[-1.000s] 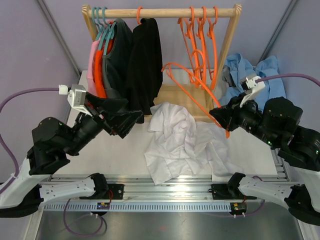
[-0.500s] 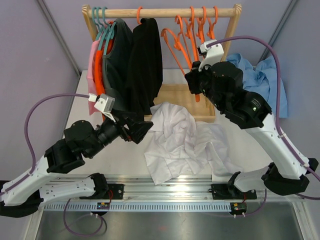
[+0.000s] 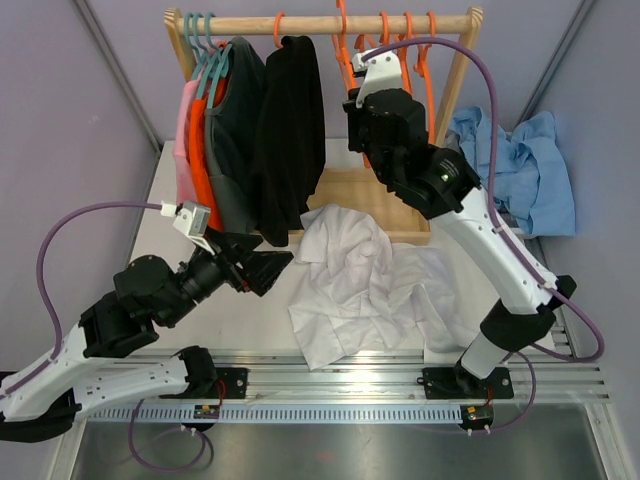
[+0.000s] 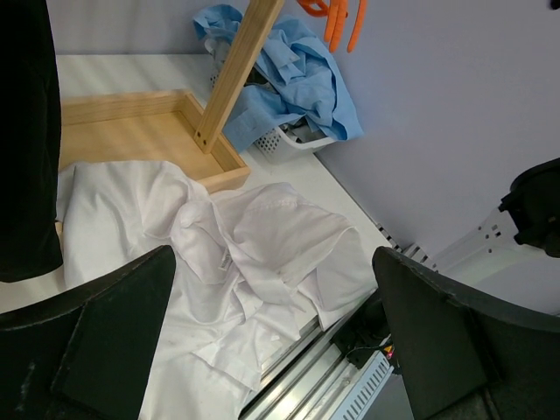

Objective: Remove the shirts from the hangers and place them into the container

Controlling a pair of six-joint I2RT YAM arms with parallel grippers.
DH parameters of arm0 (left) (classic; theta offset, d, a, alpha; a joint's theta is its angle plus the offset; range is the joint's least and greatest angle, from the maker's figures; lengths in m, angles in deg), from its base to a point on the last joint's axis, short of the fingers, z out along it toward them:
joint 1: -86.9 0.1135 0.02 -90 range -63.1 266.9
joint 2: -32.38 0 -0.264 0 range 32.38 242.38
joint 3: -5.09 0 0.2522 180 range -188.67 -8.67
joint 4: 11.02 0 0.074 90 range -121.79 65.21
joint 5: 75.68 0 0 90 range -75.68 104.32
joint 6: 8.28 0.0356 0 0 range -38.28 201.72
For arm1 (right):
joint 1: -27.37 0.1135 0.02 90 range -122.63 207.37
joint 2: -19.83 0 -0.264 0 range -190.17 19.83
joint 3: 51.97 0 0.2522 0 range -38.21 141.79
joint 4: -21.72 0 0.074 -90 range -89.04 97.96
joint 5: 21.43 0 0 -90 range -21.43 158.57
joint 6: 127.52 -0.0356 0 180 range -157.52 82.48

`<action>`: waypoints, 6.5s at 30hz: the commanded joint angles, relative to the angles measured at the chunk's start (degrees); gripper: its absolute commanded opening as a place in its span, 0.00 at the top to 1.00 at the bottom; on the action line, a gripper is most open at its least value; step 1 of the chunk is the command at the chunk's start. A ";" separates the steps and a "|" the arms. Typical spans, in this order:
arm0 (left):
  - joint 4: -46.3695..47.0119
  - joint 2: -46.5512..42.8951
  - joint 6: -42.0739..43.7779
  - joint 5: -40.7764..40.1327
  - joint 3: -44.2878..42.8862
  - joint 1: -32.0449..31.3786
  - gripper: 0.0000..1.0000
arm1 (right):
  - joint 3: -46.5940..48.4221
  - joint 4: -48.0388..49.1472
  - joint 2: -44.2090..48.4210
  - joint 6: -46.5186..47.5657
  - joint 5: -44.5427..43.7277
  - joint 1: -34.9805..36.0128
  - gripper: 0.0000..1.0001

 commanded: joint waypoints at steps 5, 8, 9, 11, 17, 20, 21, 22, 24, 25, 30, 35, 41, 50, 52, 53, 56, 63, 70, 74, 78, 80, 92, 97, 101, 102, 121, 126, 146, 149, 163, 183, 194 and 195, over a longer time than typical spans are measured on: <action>1.50 -2.26 -1.42 -1.91 0.54 -0.15 0.01 | 1.34 1.79 -2.58 -3.41 -4.89 -3.55 1.00; 1.24 -2.61 -1.24 -2.18 0.54 -0.15 0.01 | -2.34 2.14 -0.30 -5.09 -6.38 -4.43 1.00; 1.15 -2.61 -1.15 -2.35 0.37 -0.24 0.01 | -3.23 2.14 0.32 -5.87 -7.08 -4.52 1.00; 1.06 -2.52 -0.80 -2.62 0.11 -0.15 0.01 | -5.69 2.06 2.34 -6.41 -7.09 -4.61 1.00; 0.62 -1.29 0.52 -3.49 -1.30 -0.24 0.01 | -11.32 1.27 9.71 -7.03 1.76 -4.61 0.33; 0.44 -0.42 0.87 -4.02 -1.83 -0.15 0.01 | -14.65 1.35 16.11 -7.37 12.92 -4.52 0.01; 0.18 -0.33 1.04 -4.20 -1.92 -0.15 0.01 | -15.97 1.44 18.06 -7.55 16.69 -4.09 0.00; 0.09 -0.06 1.04 -4.37 -2.09 -0.15 0.01 | -17.55 1.88 20.08 -7.46 18.03 -3.74 0.01; 0.18 0.03 1.22 -4.46 -2.18 -0.15 0.01 | -22.21 0.74 25.62 -7.03 18.05 -1.11 0.01; 0.18 0.03 1.39 -4.72 -2.18 -0.15 0.01 | -24.06 -0.57 27.12 -7.02 17.09 2.64 0.01; 0.53 0.73 2.19 -5.43 -2.44 -0.15 0.01 | -41.09 -4.88 32.06 -15.00 12.34 10.50 0.01; 0.27 1.96 2.36 -5.17 -2.88 -0.15 0.01 | -63.47 -4.37 30.30 -32.11 7.60 10.59 0.00; 0.18 2.66 1.66 -4.64 -2.62 -0.15 0.01 | -77.23 -8.57 23.12 -57.08 -4.96 10.68 0.01; 0.00 2.49 1.40 -4.64 -2.36 -0.15 0.01 | -75.84 -4.30 7.01 -57.41 -6.66 10.59 0.00; 0.00 2.14 1.22 -4.81 -1.92 -0.15 0.01 | -78.55 6.41 8.58 -53.46 -0.69 10.42 0.00; -0.08 2.14 1.22 -4.81 -1.92 -0.15 0.01 | -79.17 9.84 9.46 -52.47 2.89 10.50 0.01; -0.44 1.96 0.87 -4.55 -1.74 -0.15 0.01 | -78.75 17.16 11.65 -49.14 6.26 10.33 0.00; 0.53 2.14 0.52 -4.02 -0.86 -0.15 0.01 | -74.80 25.52 10.63 -42.54 17.68 5.06 0.01; 0.18 1.17 0.34 -4.64 -0.16 -0.15 0.01 | -68.47 26.84 -2.73 -39.72 18.92 1.37 0.00; -0.08 0.12 -0.18 -4.81 0.46 -0.15 0.01 | -65.29 30.88 -8.55 -38.49 19.98 -0.13 0.00; -0.79 -0.32 -0.80 -4.64 0.72 -0.15 0.01 | -62.23 32.90 -11.36 -37.52 21.74 -0.83 0.01; -0.87 -0.59 -0.98 -4.64 1.07 -0.15 0.01 | -61.26 32.82 -11.71 -37.17 22.09 -1.01 0.01; -1.22 -0.94 -1.33 -5.08 1.25 -0.15 0.01 | -48.14 17.68 -28.85 -40.33 6.01 -3.20 0.42; -2.02 -1.82 -1.85 -5.78 1.69 -0.15 0.01 | -57.20 19.55 -23.33 -43.85 3.21 -4.00 1.00; -1.84 -1.21 -1.59 -5.87 1.43 -0.24 0.01 | -62.82 15.08 -15.16 -47.01 -1.98 -4.00 1.00; -1.84 -0.86 -1.50 -5.78 1.25 -0.15 0.01 | -65.01 13.58 -10.88 -49.02 -3.64 -4.00 1.00; -1.58 3.98 -0.89 -2.35 -1.92 -0.15 0.01 | -52.57 13.29 30.48 -25.23 -30.38 -32.63 1.00; -1.93 3.89 -0.89 -2.00 -2.62 -0.24 0.01 | -39.92 17.78 21.27 -21.00 -22.42 -42.30 1.00; -6.41 -0.59 -2.91 -5.25 -3.76 -0.15 0.01 | 20.94 60.32 -19.24 -32.96 15.58 -62.97 1.00; -6.41 -0.24 -2.82 -5.61 -3.94 -0.15 0.01 | 30.94 62.51 -22.95 -31.90 16.55 -62.97 1.00; -5.18 2.57 -2.29 -5.52 -4.91 -0.15 0.01 | 29.81 68.67 -27.18 -37.70 17.26 -67.54 1.00; -5.27 5.48 -0.71 -6.05 -6.84 -0.15 0.01 | 29.20 80.11 -31.14 -68.54 19.54 -74.84 1.00; -3.16 2.76 -2.47 -4.90 -2.62 -0.15 0.01 | 15.67 78.00 -39.48 -67.68 33.33 -74.84 1.00; -3.07 2.66 -2.73 -4.90 -2.45 -0.15 0.01 | 13.83 76.69 -39.75 -63.84 35.78 -74.75 1.00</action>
